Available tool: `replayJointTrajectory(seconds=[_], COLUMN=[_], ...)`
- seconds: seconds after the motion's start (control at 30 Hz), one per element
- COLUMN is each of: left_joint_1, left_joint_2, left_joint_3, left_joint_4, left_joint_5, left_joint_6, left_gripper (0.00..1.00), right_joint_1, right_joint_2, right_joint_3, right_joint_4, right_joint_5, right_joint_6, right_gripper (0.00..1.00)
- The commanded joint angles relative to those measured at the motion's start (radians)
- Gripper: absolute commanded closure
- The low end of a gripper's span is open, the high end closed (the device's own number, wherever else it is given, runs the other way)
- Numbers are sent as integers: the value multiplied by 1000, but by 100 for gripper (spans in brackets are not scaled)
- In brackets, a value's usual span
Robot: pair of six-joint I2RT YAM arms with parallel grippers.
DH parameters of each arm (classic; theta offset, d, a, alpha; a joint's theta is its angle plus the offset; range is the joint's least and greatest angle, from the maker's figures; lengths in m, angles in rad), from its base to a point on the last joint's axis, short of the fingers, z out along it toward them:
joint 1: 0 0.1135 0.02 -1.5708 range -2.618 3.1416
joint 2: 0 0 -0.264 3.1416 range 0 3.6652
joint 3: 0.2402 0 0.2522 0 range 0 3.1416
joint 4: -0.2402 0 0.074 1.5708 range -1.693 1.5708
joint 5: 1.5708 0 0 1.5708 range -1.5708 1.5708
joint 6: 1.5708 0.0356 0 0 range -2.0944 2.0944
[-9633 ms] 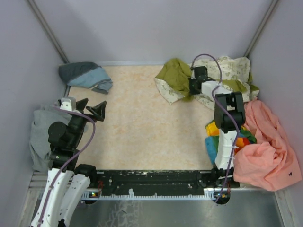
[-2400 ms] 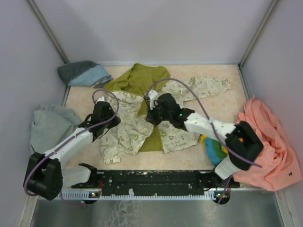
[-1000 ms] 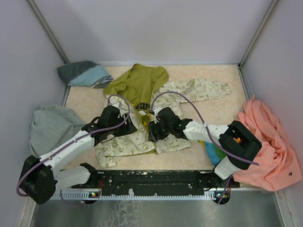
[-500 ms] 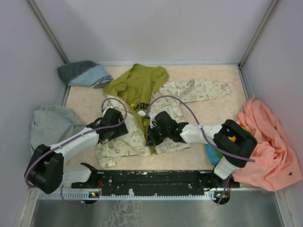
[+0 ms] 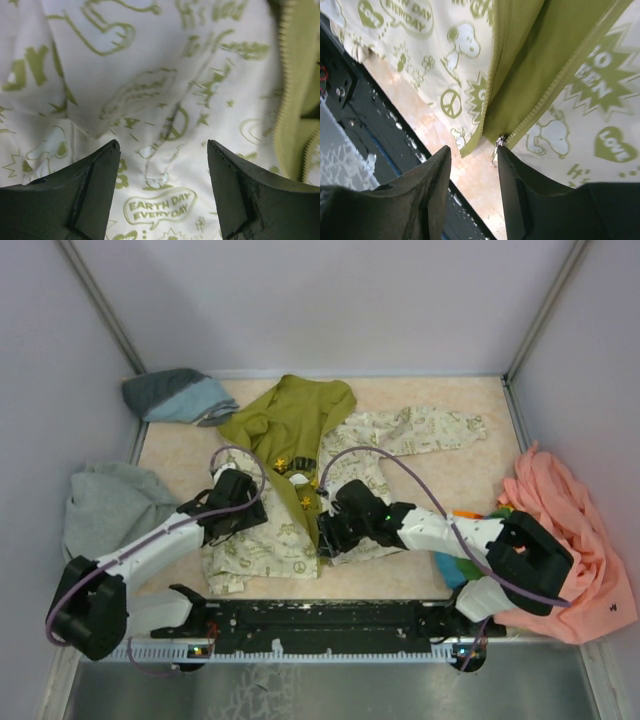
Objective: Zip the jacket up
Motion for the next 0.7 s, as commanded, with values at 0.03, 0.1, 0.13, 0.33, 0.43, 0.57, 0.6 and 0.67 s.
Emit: replayJointTrajectory(seconds=[0.03,0.1,0.13,0.33,0.43,0.57,0.6,0.67], left_joint_1=[-29,-31,-30,-31,-30,-31,-30,-30], left_joint_2=[-136,-185,-206,-273,-274,-264,-259,-249], left_joint_3=[32,26,25,-1,-13,-57,-69,-82], left_joint_4=[-1,14,22,74,106,211,235,270], left_joint_5=[102,142,160,206,247,364,388,425], left_joint_6=[30,41,41,28,19,-2,-10,-21], left_gripper=[24,23,23,22,22,23,23,24], right_joint_1=[8,6,6,6,9,18,21,25], right_joint_2=[-60,-24,-4,124,176,222,240,255], right_joint_3=[152,189,203,275,302,319,320,322], right_joint_4=[-205,-250,-262,-248,-233,-209,-203,-197], right_joint_5=[276,333,350,385,390,384,382,400], right_joint_6=[-108,-123,-125,-115,-105,-99,-95,-88], right_gripper=[51,50,50,50,50,50,50,50])
